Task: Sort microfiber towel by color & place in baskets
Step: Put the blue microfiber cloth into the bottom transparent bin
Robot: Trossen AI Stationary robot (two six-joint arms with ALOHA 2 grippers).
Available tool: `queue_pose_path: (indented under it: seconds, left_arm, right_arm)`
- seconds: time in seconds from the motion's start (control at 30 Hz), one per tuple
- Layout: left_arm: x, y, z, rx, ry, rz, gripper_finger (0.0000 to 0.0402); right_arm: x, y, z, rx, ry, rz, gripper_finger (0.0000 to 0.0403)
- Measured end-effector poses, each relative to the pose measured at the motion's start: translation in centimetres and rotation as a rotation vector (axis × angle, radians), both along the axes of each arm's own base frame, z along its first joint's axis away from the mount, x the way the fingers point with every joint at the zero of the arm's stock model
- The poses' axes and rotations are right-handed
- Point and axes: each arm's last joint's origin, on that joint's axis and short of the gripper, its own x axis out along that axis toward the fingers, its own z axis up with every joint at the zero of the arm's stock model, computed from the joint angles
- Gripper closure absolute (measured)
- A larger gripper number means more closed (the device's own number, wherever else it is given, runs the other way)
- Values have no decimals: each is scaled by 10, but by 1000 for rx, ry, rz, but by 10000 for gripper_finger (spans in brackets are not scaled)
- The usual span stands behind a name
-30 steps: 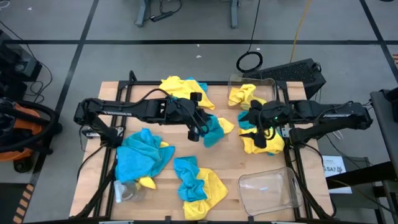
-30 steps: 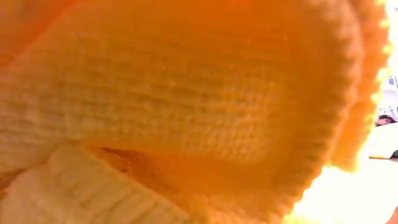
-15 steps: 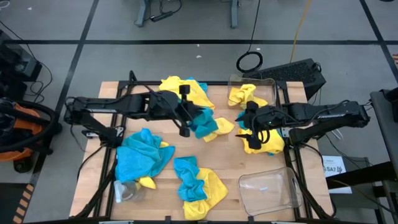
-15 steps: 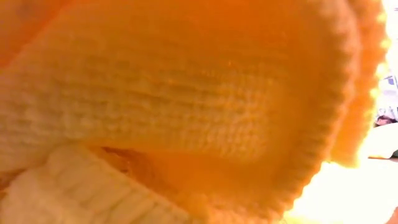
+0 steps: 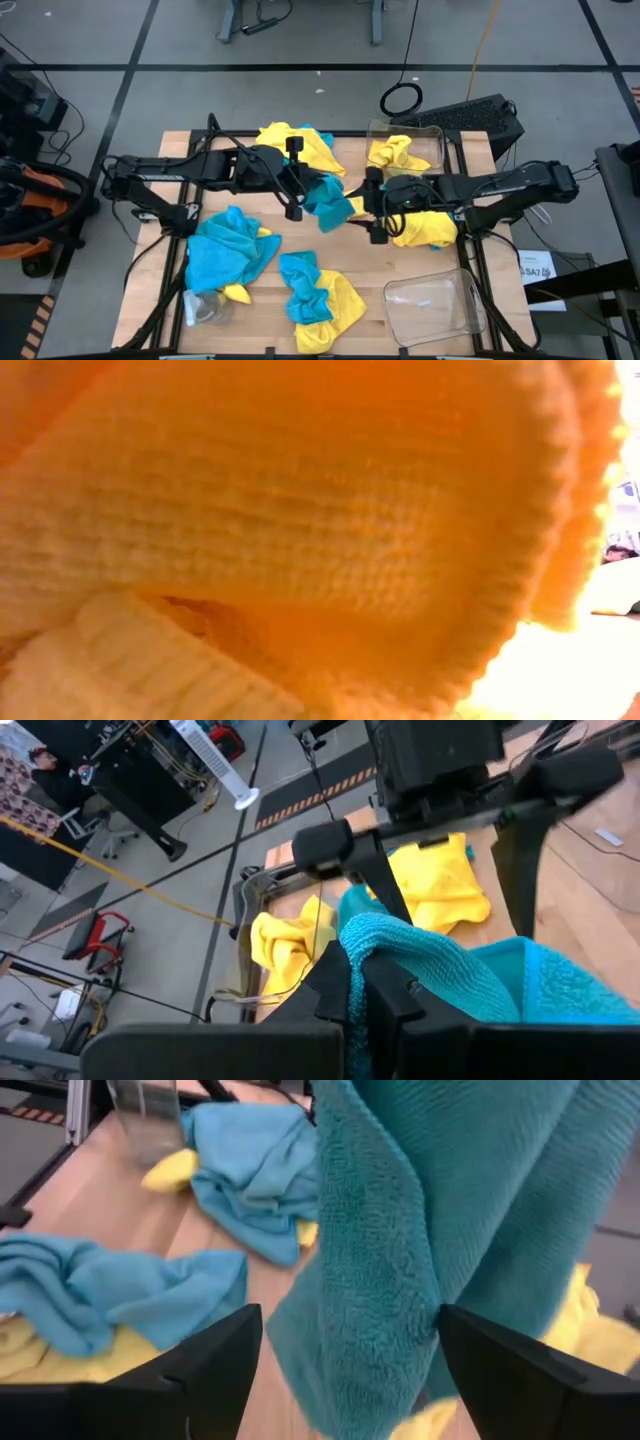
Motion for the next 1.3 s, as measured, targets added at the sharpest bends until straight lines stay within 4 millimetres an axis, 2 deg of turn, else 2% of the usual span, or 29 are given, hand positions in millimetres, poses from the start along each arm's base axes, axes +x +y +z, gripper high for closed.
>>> queue_pose_path:
  seconds: [0.3, 0.67, 0.77, 0.83, 1.0, 1.03, 1.3]
  left_arm:
    - [0, -7, 0, -1, -6, -23, 392]
    - [0, -11, 1, -1, -10, -36, 391]
    - [0, -11, 1, -1, -9, -36, 391]
    - [0, -11, 0, -2, 1, -35, 391]
    - [-1, -11, -3, -13, 26, -30, 391]
    - [-1, -11, -3, -15, 28, -29, 391]
    - [-2, -11, -5, -23, 49, -24, 391]
  right_arm:
    - [28, 1, -3, -62, -147, -29, 106]
    - [50, -4, -20, -138, -179, -157, 116]
    - [52, -5, -22, -161, -176, -188, 151]
    - [52, -5, -22, -170, -176, -193, 195]
    - [52, -5, -22, -204, -169, -177, 368]
    - [52, -4, -22, -213, -168, -173, 383]
    - [53, -4, -21, -207, -182, -161, 400]
